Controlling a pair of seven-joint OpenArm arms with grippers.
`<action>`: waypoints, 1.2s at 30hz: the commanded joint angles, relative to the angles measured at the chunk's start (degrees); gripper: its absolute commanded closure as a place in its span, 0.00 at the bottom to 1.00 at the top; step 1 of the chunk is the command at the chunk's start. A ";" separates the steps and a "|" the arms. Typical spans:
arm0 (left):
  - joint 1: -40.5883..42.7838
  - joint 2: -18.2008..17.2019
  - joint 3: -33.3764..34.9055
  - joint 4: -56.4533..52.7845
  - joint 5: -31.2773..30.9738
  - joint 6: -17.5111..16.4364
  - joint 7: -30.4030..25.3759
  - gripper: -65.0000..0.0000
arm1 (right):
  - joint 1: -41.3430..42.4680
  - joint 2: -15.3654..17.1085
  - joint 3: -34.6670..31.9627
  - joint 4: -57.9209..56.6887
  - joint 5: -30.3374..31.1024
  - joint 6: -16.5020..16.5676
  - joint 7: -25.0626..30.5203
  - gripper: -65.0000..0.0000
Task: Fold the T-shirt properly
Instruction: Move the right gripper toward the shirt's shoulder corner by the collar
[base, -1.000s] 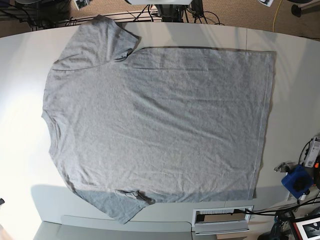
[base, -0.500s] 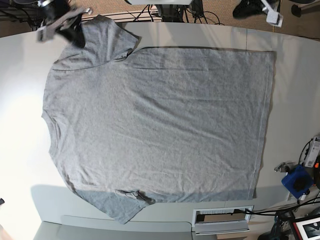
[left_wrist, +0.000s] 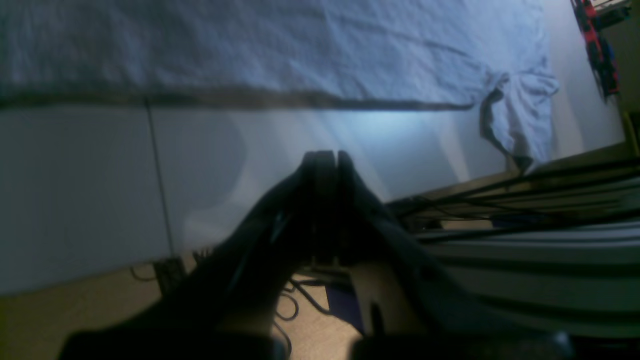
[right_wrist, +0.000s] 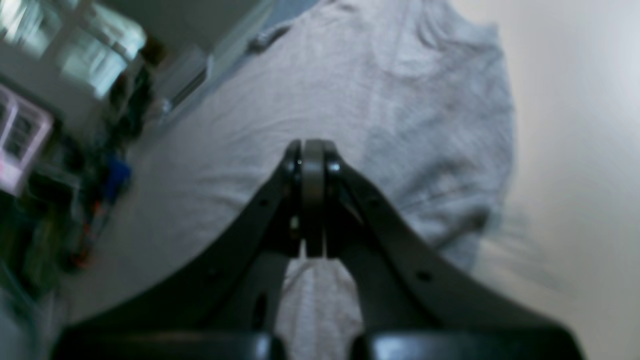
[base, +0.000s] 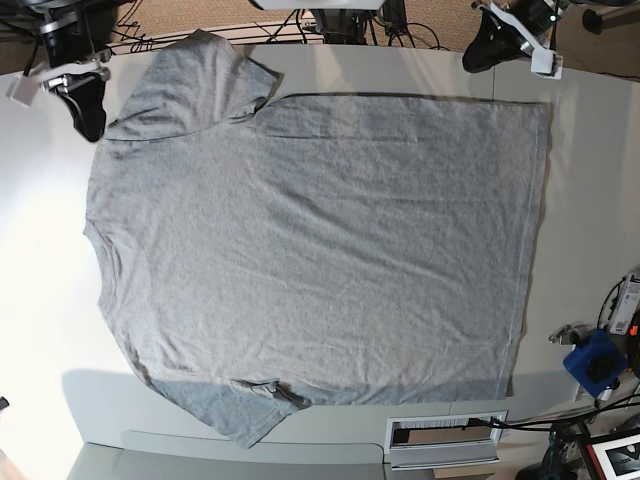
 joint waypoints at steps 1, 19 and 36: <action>0.81 -0.92 -0.44 0.66 -1.01 -0.71 -0.83 1.00 | -0.04 -0.11 1.40 -2.08 4.00 0.44 -0.31 1.00; 0.90 -4.46 -0.42 0.59 -1.05 -0.71 2.16 1.00 | 4.98 -0.31 17.75 -20.90 12.14 7.84 -10.47 0.64; 0.79 -4.31 -0.37 0.57 -1.70 -0.71 2.12 1.00 | 6.95 -0.31 9.62 -21.00 4.37 0.26 -7.04 0.47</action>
